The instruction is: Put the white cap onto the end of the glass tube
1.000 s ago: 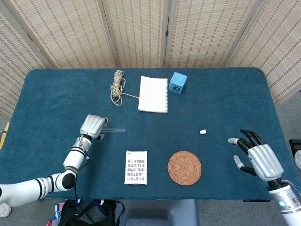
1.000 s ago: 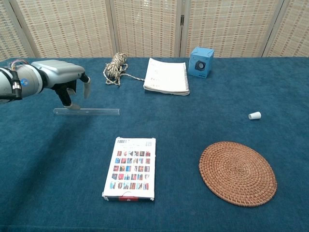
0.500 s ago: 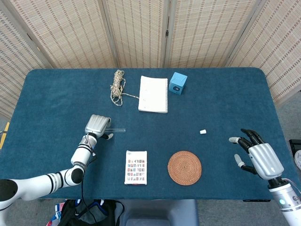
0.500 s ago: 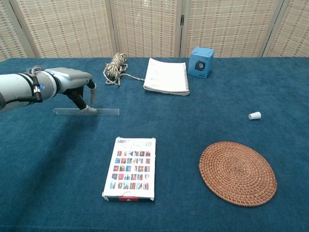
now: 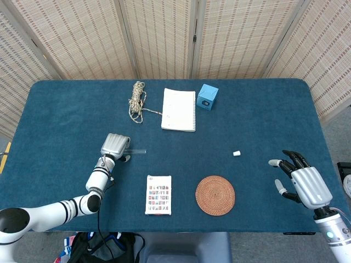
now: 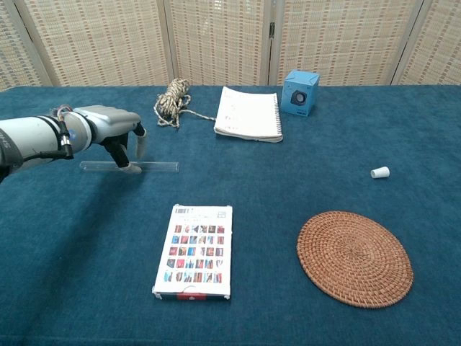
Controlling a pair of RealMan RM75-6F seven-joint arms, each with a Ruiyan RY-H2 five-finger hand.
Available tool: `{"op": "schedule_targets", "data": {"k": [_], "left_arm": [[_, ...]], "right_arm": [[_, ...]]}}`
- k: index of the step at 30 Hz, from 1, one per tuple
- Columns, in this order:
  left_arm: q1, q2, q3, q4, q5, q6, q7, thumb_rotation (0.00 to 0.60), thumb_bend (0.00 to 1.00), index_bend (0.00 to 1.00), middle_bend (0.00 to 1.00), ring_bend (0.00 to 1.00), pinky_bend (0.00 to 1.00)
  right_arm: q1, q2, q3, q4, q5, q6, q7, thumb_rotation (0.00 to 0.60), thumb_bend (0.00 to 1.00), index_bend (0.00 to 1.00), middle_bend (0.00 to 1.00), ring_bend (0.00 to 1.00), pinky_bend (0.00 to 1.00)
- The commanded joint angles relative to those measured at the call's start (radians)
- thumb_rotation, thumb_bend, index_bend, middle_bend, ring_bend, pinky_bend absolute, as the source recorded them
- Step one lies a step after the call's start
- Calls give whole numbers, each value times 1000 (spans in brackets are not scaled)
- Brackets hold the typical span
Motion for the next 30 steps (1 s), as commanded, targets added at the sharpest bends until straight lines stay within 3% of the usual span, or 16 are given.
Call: {"op": "schedule_targets", "data": {"k": [1,30], "left_arm": [[-1,-7,1,12,-2,-2,-5,523,258,450,963,976,1000],[-13,-41,12,50,-16,-5,4,563,316,476,964,977,1000]], "right_arm": [[0,0,0,1,2,0,0,600,447,253,350,98,93],[-3,-2,-3,11,9,3,8,600,447,253,351,98,93]]}}
